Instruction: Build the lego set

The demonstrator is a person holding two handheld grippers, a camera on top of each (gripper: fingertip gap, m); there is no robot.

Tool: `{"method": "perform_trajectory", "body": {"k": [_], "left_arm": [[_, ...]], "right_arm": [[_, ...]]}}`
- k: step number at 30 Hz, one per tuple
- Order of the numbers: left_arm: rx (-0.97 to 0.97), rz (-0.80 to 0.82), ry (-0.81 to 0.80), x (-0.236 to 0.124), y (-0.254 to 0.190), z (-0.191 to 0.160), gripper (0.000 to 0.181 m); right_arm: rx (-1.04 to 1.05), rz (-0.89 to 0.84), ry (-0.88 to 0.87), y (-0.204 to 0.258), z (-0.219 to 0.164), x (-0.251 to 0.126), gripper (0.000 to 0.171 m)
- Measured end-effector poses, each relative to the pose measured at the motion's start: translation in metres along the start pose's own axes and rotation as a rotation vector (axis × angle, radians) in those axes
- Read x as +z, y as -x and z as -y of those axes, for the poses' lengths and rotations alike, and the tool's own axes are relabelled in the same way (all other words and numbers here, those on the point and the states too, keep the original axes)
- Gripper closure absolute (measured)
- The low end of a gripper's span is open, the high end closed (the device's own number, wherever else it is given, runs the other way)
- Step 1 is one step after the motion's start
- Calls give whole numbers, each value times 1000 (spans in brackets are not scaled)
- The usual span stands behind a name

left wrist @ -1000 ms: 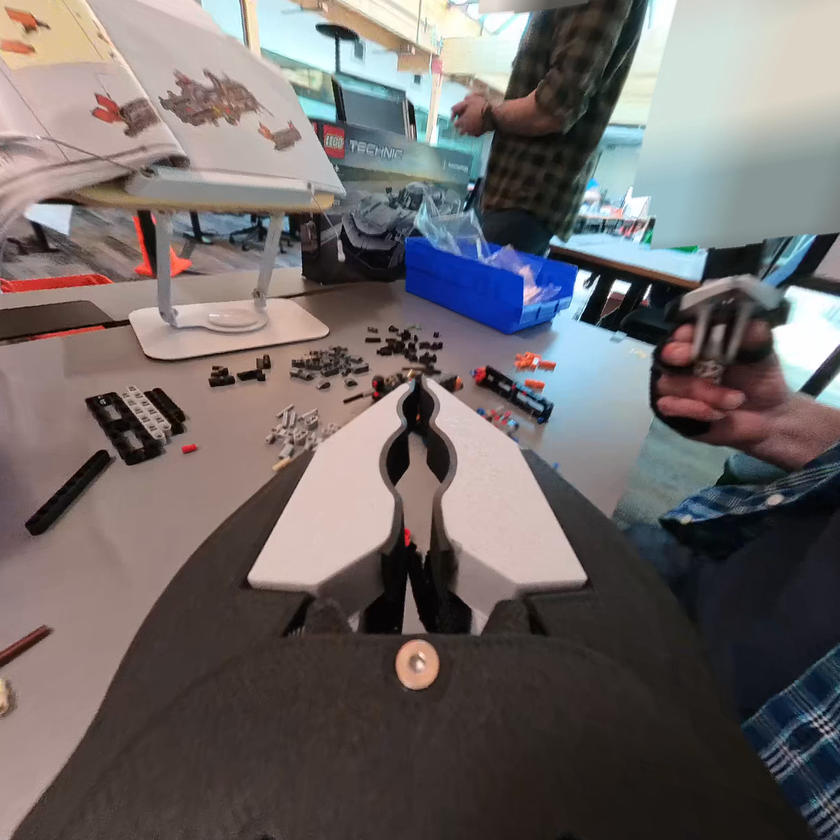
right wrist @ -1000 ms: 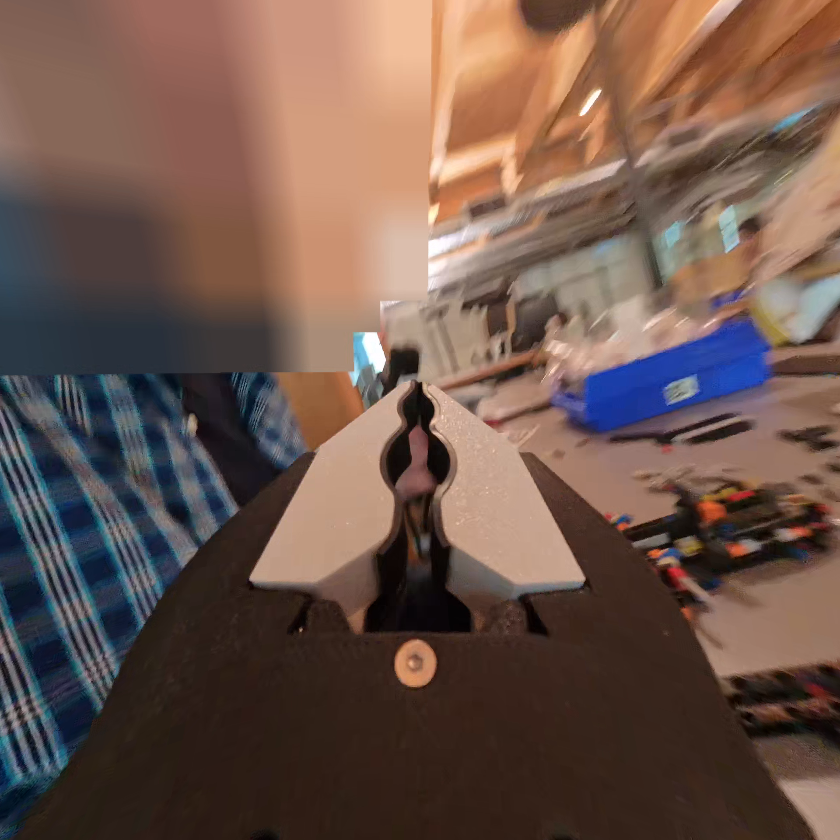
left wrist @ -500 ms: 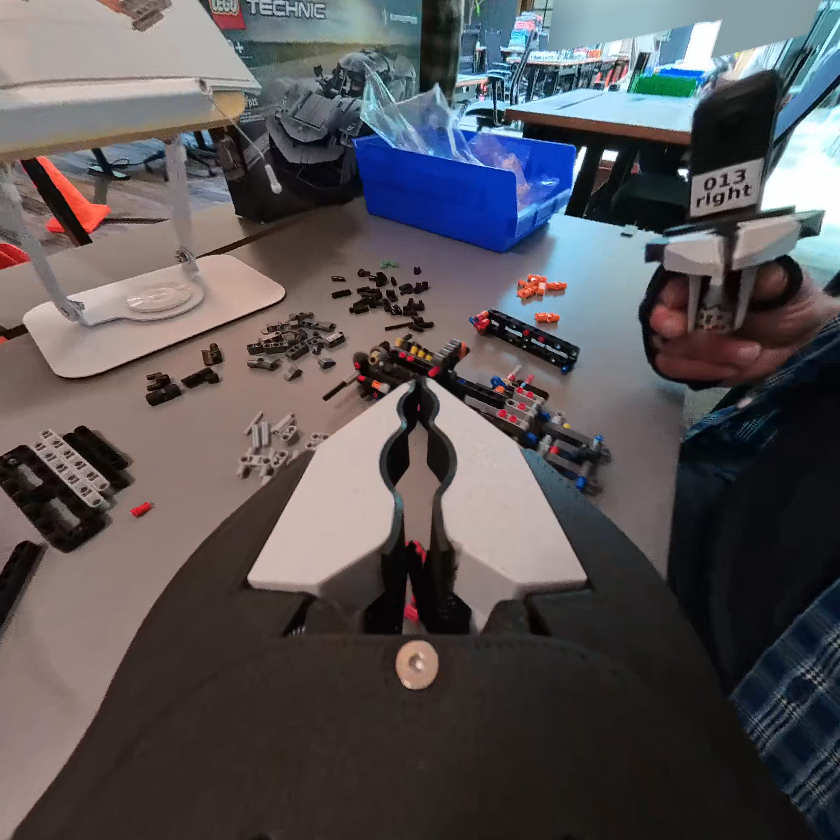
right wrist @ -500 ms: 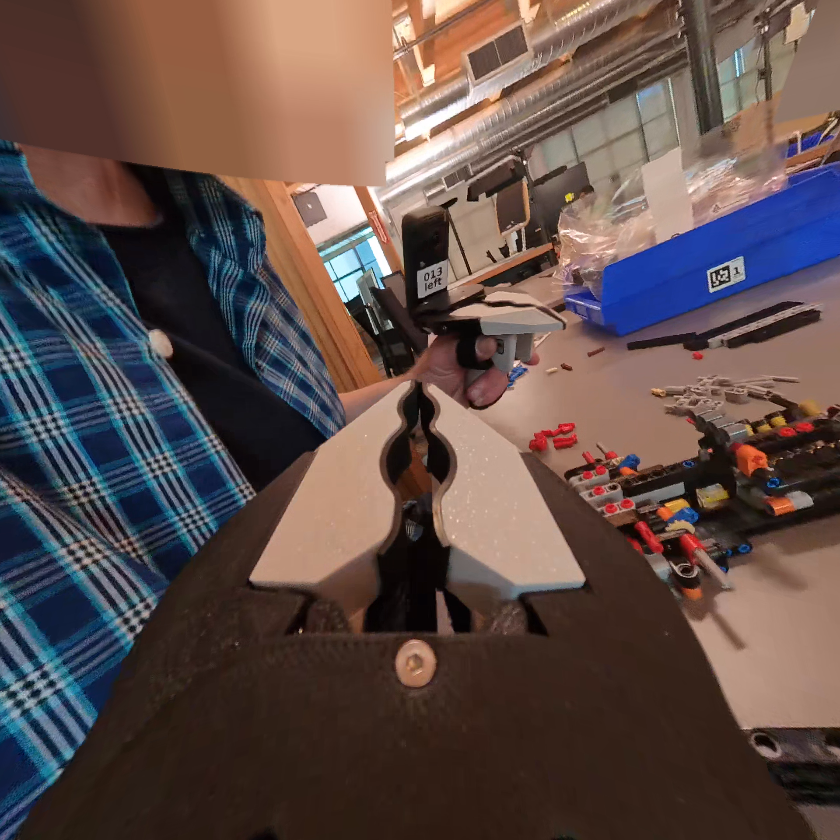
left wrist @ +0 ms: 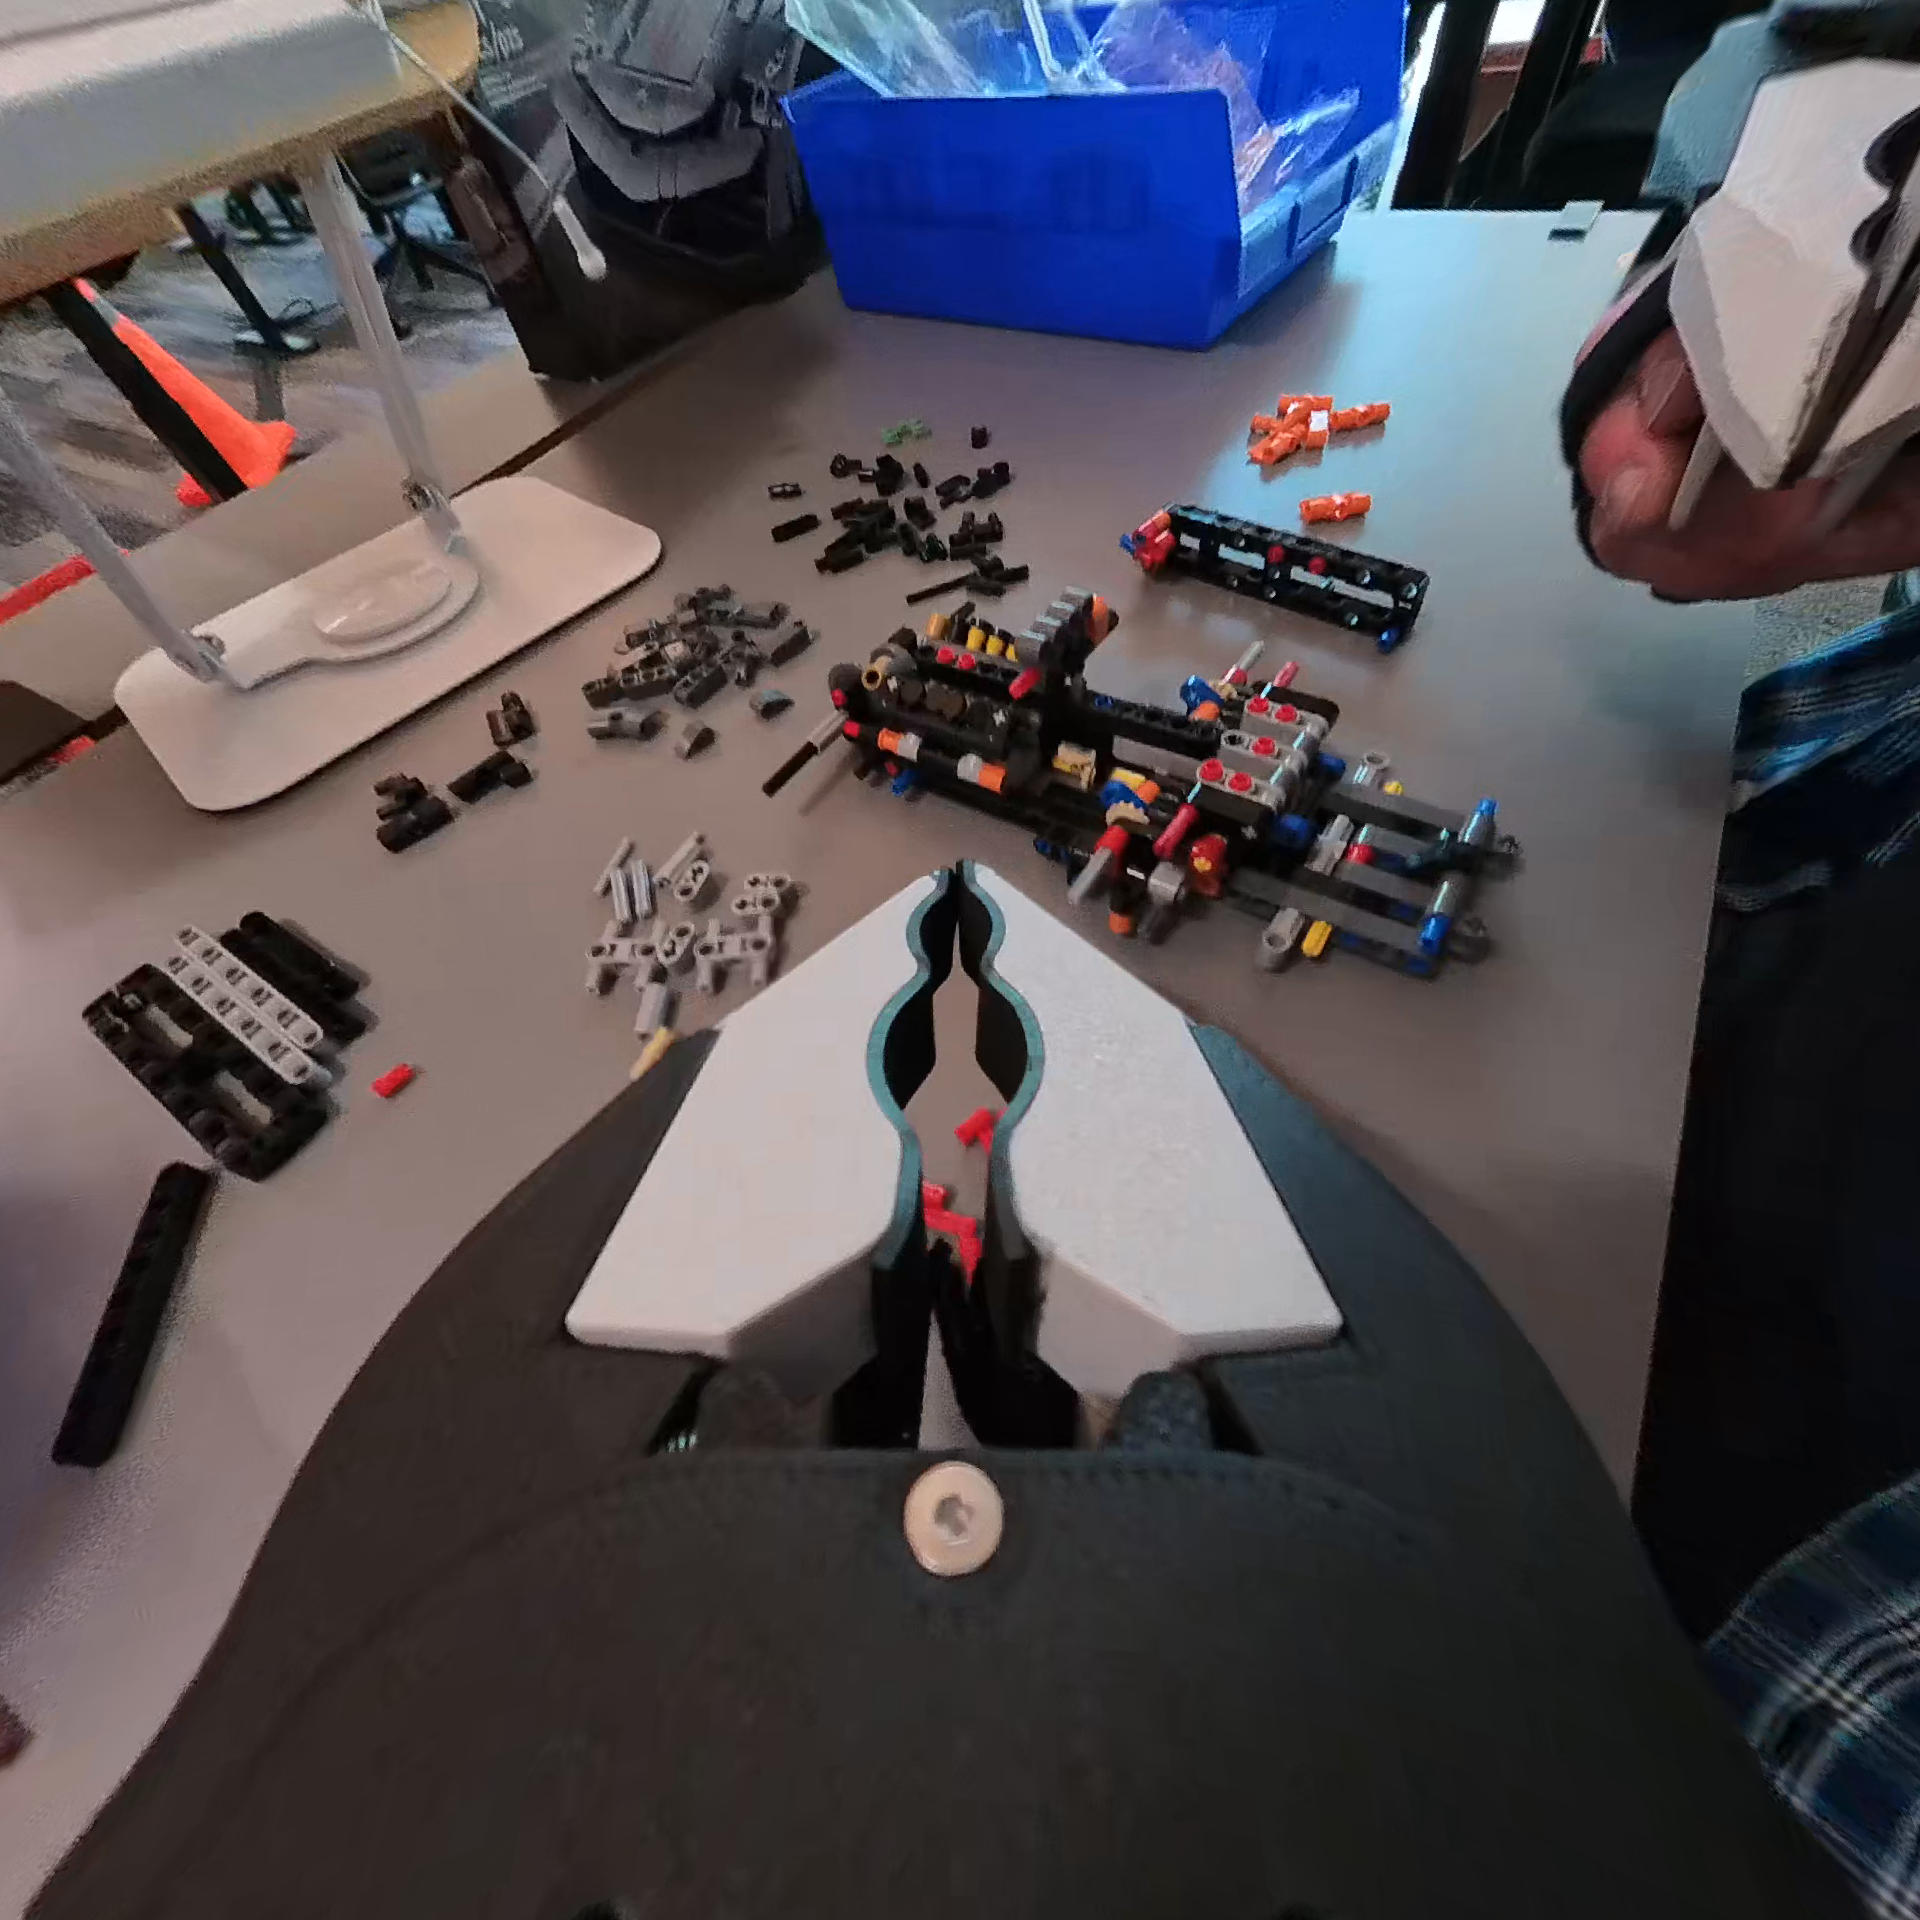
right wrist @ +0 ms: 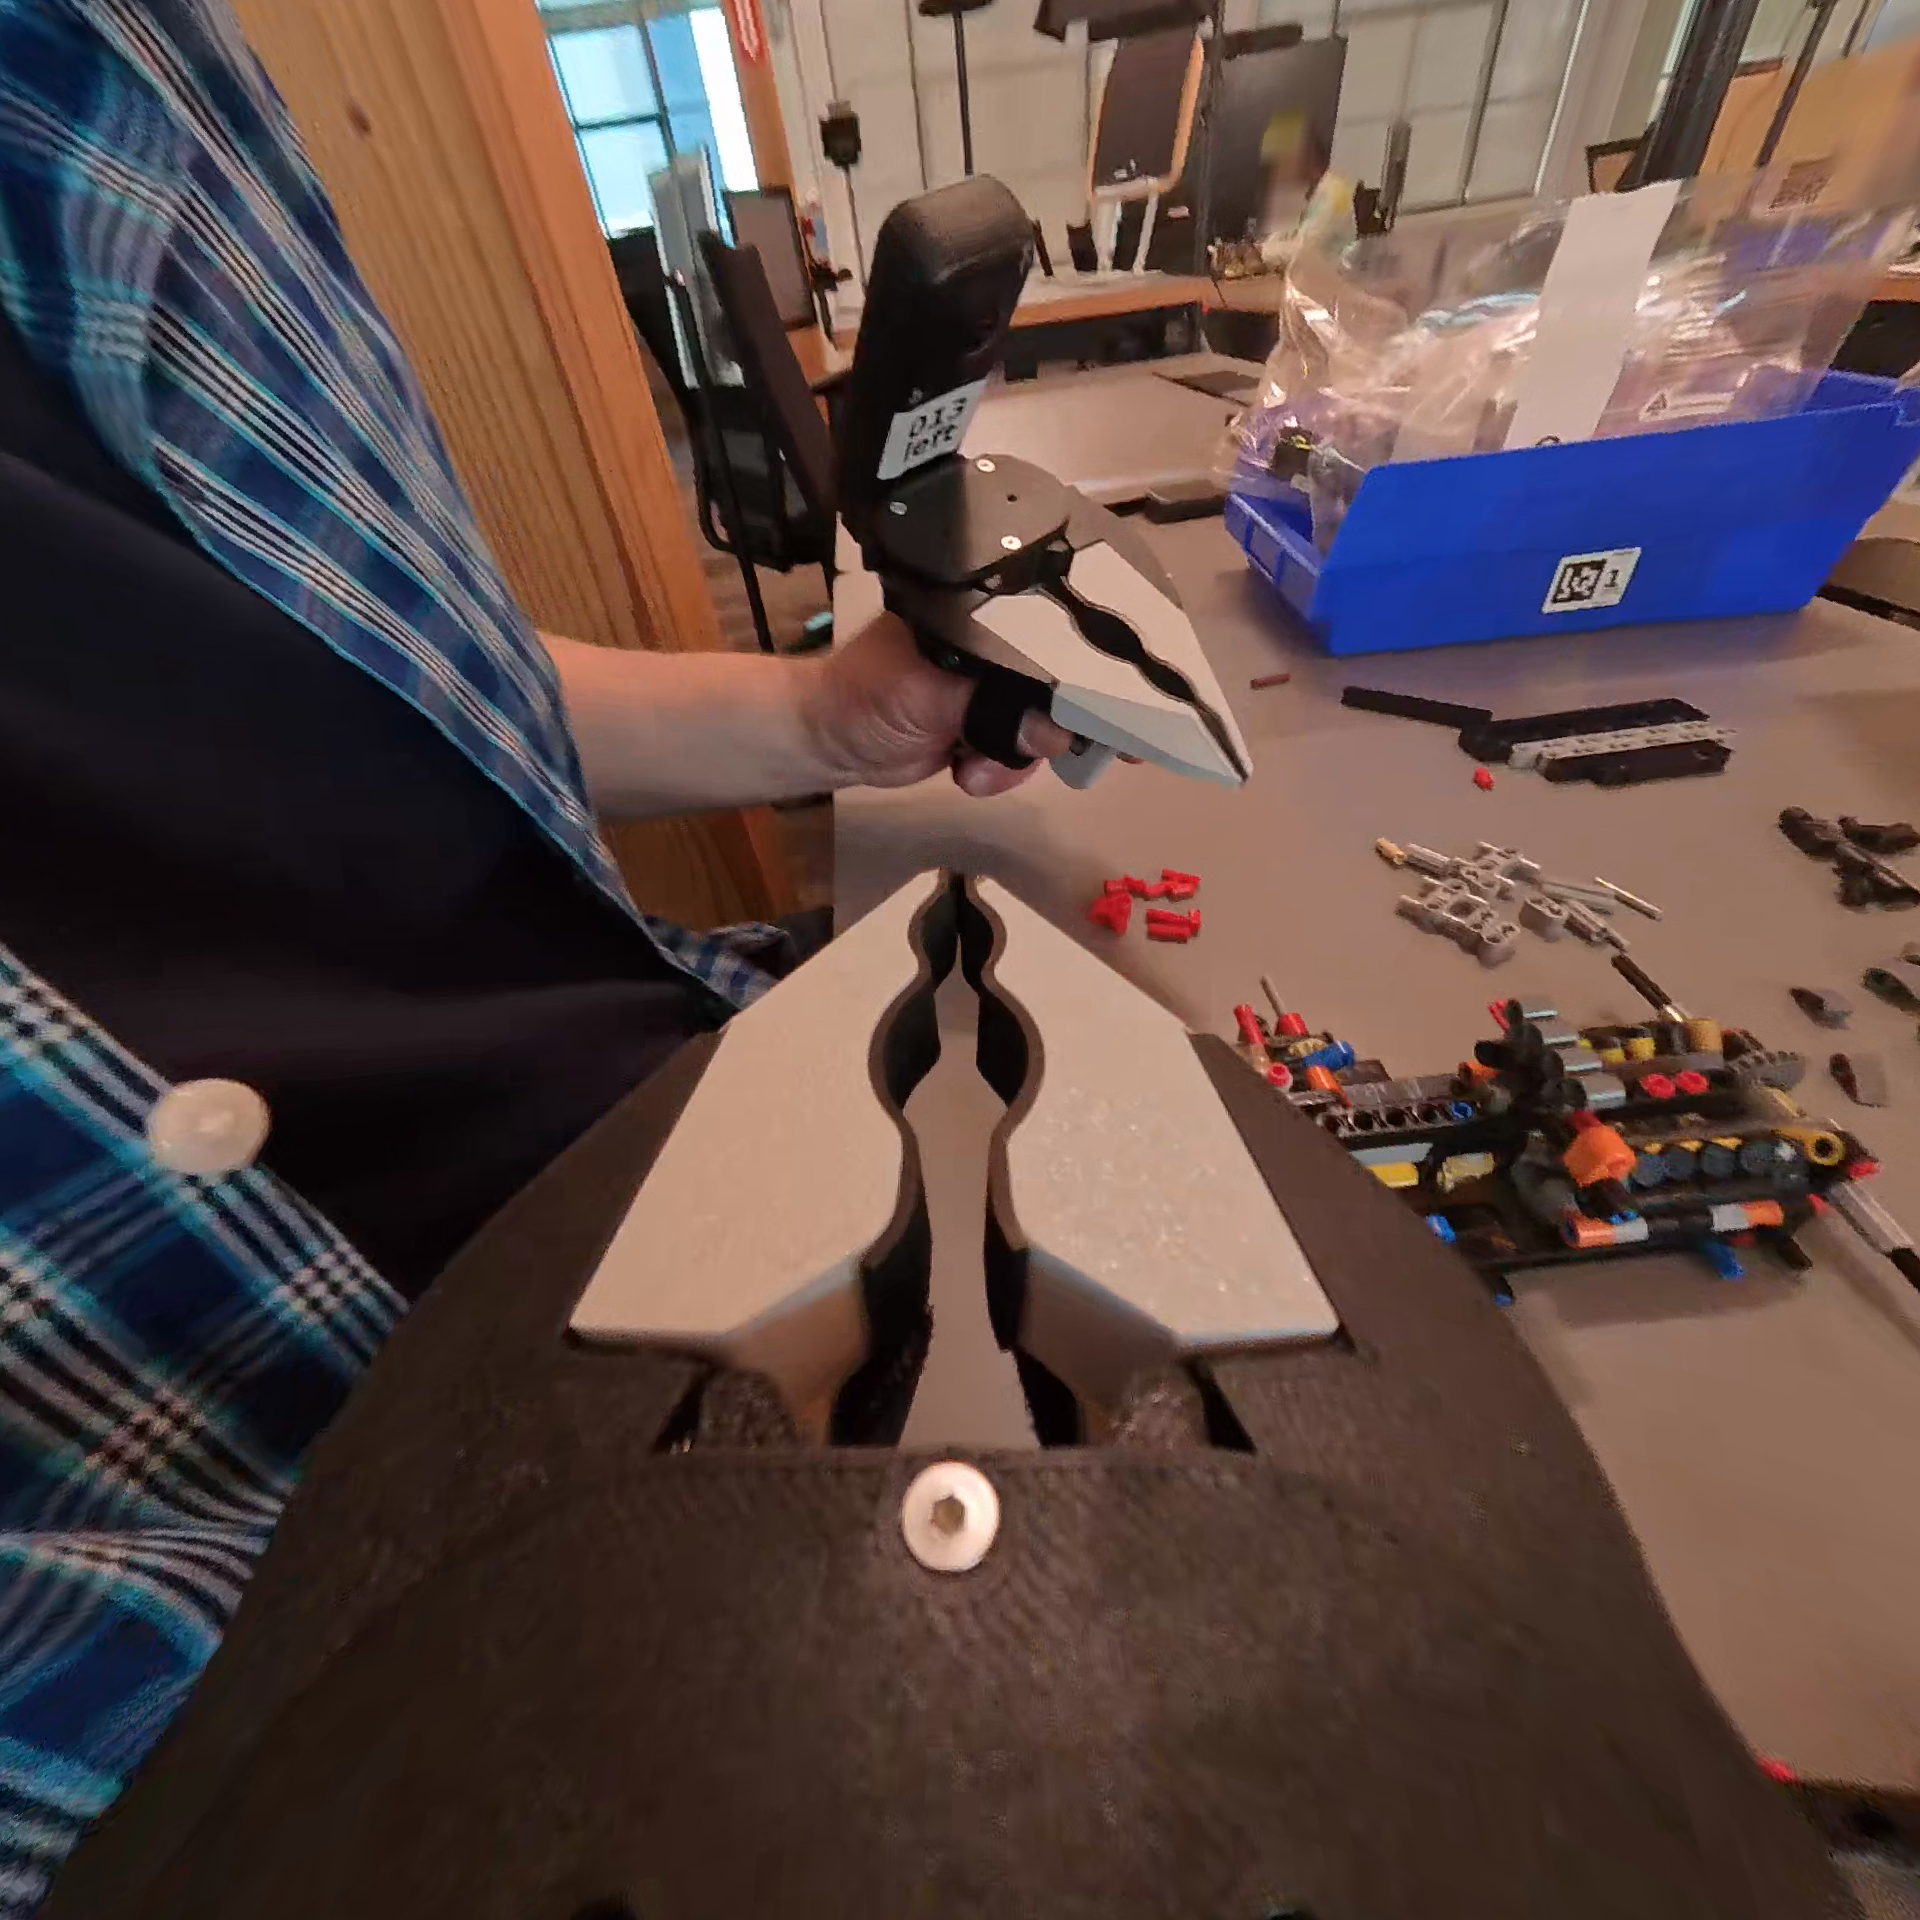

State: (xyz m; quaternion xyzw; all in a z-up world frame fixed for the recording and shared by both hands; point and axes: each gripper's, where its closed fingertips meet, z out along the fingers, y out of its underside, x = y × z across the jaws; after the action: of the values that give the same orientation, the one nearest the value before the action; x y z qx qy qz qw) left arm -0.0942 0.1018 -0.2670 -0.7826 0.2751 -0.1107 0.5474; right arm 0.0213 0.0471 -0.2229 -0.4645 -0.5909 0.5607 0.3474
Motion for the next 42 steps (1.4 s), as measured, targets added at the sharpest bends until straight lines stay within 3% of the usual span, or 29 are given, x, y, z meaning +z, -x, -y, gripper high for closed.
{"method": "perform_trajectory", "body": {"k": [16,23,35,42], "left_arm": [[13,121,84,-10,12,-22,181],[-40,32,75,-18,13,-19,181],[40,-10,163,-1,4,-13,181],[60,-132,168,13,-14,-6,181]], "right_arm": [[-42,-109,69,-37,-5,9,171],[-40,-192,133,-54,-19,6,171],[-45,-287,148,-70,-16,-10,171],[-45,-361,255,-88,-29,-35,171]]}}
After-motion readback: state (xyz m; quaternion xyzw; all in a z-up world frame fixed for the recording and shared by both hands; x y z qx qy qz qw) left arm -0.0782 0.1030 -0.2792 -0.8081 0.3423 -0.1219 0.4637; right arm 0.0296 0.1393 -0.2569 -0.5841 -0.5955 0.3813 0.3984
